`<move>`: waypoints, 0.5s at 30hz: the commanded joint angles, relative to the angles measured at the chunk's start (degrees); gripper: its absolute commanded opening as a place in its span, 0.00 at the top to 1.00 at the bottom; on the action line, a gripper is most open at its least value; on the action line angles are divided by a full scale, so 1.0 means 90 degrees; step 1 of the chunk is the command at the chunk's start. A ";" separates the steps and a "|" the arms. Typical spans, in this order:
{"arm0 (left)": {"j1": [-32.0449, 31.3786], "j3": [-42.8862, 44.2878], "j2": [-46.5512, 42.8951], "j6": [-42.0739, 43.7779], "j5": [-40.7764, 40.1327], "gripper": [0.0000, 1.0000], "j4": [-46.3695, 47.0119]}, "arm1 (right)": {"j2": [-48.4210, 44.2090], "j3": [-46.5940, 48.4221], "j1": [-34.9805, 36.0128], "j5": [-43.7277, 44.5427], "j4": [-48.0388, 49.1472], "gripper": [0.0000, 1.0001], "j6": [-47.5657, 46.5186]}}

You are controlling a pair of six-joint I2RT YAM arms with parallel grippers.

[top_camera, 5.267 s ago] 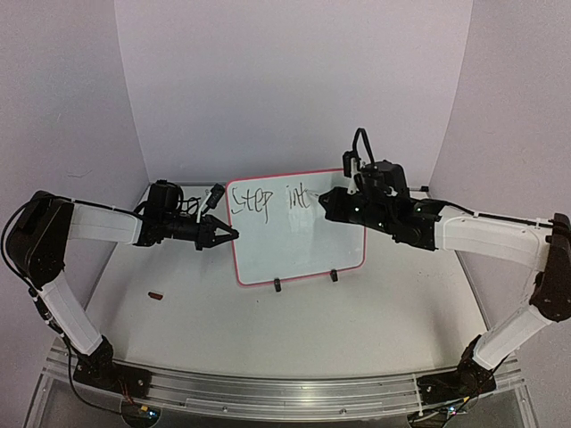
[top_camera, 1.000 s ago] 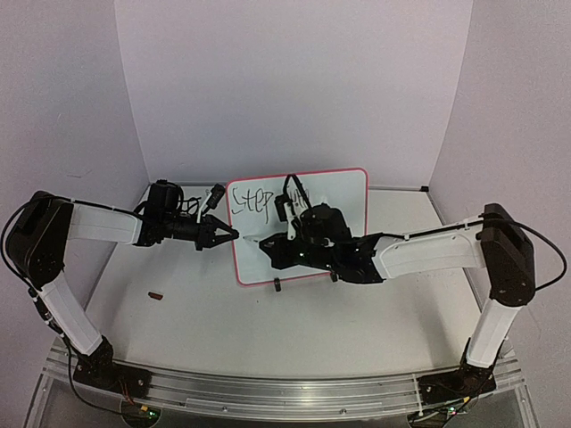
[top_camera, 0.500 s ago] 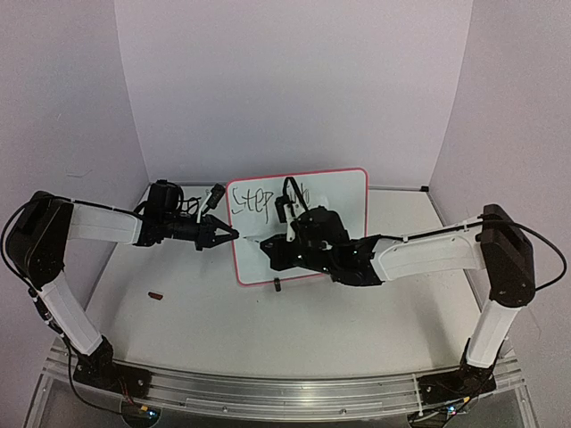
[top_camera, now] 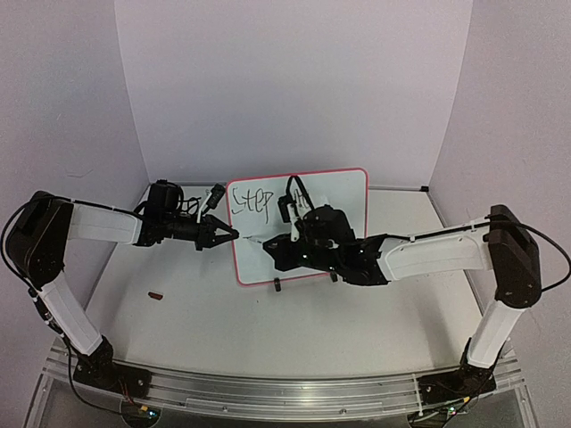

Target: Write a sentence on the whiteboard

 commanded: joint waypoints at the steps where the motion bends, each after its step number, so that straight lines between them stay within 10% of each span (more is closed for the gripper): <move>1: -0.0024 -0.0061 -0.0018 0.0281 -0.0870 1.00 -0.0447 | -0.0299 0.0264 -0.0007 -0.0150 0.0129 1.00 -0.0125; 15: -0.0023 -0.0058 -0.0016 0.0285 -0.0870 1.00 -0.0447 | -0.0059 0.0582 -0.0015 0.0432 -0.0048 1.00 -0.0183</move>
